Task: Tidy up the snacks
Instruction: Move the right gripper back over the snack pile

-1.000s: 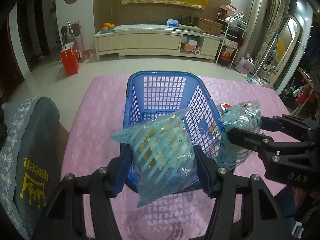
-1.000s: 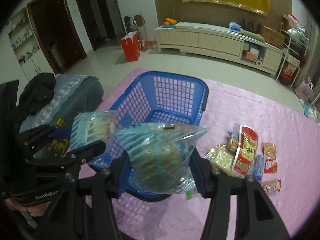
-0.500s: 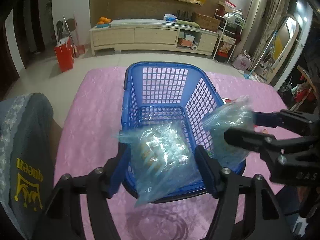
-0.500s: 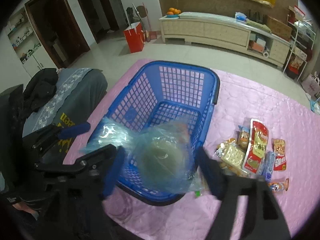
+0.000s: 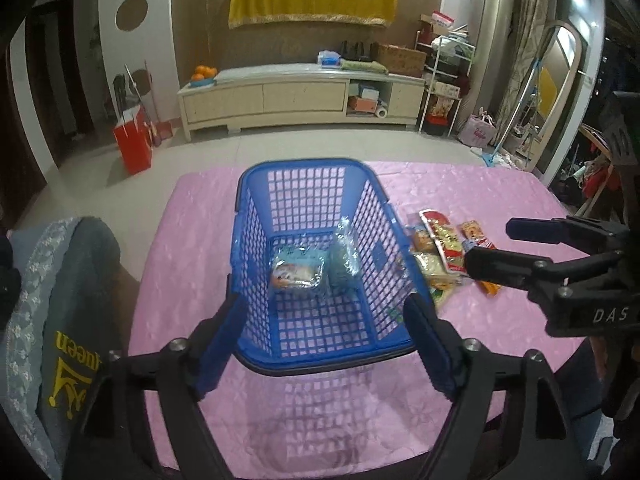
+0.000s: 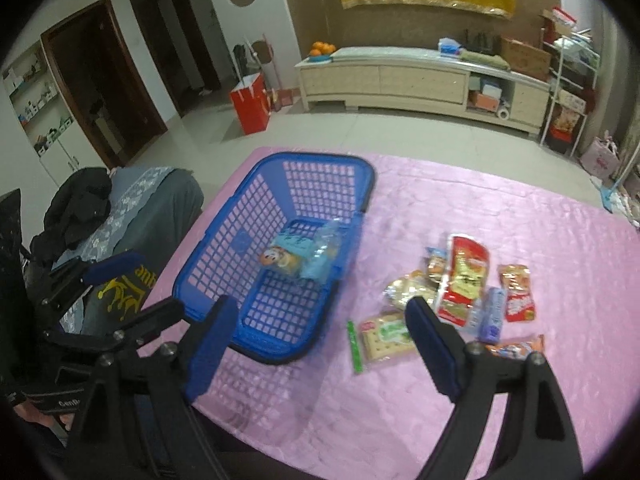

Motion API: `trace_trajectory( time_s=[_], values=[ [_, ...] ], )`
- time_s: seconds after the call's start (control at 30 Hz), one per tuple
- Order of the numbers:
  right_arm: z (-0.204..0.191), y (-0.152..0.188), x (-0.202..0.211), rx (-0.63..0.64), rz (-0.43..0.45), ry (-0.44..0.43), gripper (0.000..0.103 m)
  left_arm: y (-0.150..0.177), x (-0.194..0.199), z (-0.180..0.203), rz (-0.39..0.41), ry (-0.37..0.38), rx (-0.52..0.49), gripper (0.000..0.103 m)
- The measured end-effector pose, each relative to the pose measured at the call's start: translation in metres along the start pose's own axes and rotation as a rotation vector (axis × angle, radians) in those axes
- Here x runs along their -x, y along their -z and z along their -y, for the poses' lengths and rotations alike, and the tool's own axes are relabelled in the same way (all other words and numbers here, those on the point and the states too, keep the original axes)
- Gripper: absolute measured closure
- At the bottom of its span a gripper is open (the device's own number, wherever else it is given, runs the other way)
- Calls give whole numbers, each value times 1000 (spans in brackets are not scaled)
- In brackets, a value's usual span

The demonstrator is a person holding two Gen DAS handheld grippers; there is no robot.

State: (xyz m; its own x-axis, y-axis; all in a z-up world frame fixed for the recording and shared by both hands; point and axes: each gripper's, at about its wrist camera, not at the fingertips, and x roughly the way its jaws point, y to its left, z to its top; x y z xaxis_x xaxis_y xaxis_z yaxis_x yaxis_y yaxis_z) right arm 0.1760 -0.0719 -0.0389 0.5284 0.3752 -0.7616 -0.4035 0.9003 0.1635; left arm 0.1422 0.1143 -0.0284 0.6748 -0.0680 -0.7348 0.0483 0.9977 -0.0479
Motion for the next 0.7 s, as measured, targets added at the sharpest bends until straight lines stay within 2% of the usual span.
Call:
trace_trajectory(
  time_s=[0.3, 0.7],
  values=[
    [47, 20, 52, -47, 67, 55, 14, -5, 12, 50, 24, 29, -30, 24],
    [121, 44, 78, -162, 123, 109, 14, -13, -9, 125, 6, 90, -89, 24]
  ],
)
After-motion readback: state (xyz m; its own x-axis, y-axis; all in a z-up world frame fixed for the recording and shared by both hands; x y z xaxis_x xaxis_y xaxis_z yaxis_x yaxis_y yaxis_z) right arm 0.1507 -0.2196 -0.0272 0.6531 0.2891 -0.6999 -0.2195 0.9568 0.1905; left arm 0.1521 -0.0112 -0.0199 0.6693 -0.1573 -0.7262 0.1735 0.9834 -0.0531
